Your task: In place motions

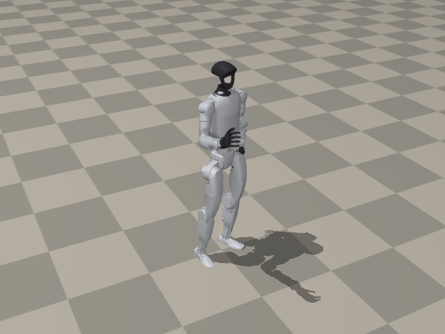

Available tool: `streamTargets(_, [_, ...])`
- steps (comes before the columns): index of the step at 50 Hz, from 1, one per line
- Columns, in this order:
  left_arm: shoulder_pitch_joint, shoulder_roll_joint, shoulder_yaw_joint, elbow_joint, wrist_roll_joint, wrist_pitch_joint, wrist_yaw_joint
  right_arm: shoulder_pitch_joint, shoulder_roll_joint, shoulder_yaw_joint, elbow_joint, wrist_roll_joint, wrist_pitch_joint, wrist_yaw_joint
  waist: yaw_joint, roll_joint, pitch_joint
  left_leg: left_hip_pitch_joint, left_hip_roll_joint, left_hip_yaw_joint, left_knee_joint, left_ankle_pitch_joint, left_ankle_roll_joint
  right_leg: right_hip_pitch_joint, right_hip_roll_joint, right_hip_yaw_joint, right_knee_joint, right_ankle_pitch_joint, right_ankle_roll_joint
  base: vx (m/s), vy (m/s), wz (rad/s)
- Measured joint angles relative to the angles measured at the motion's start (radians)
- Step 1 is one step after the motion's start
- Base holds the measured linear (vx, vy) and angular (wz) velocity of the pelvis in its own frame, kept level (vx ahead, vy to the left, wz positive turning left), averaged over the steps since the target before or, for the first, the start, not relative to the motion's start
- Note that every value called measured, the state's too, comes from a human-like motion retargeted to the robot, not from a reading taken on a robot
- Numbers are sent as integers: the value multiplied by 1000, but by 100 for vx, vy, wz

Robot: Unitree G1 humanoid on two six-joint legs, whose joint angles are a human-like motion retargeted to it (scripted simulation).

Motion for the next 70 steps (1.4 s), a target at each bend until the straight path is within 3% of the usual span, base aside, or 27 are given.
streamTargets(15, [-2, 1, 8, 3, 3, 2, -2, -21, -67, -26, -180, -199, -104, -124, 1, -2, -7, -1, 0, 2, -1, -1, 1, -4, 2, 3, 0, 0, -1, 0, 0, 0])
streamTargets(27, [-5, 2, 16, 0, 4, -1, -4, -37, -73, -45, -251, -215, -174, -165, 3, -1, -6, -1, 0, 3, -1, 0, 2, -6, 2, 6, 1, 2, -1, 0, 0, 0])
streamTargets(47, [3, 3, 22, 9, 11, 4, 2, -46, -101, -62, -278, -301, -181, -333, 4, -5, -6, 3, 0, 6, -3, 0, 3, -5, 4, 9, 1, 4, -2, 0, 0, 0])
streamTargets(70, [2, 7, 32, 8, 12, 3, 0, -60, -111, -52, -279, -349, -178, -394, 9, -7, -14, 3, -2, 6, -3, 0, 4, -4, 3, 9, 1, 3, -2, 0, 0, 0])
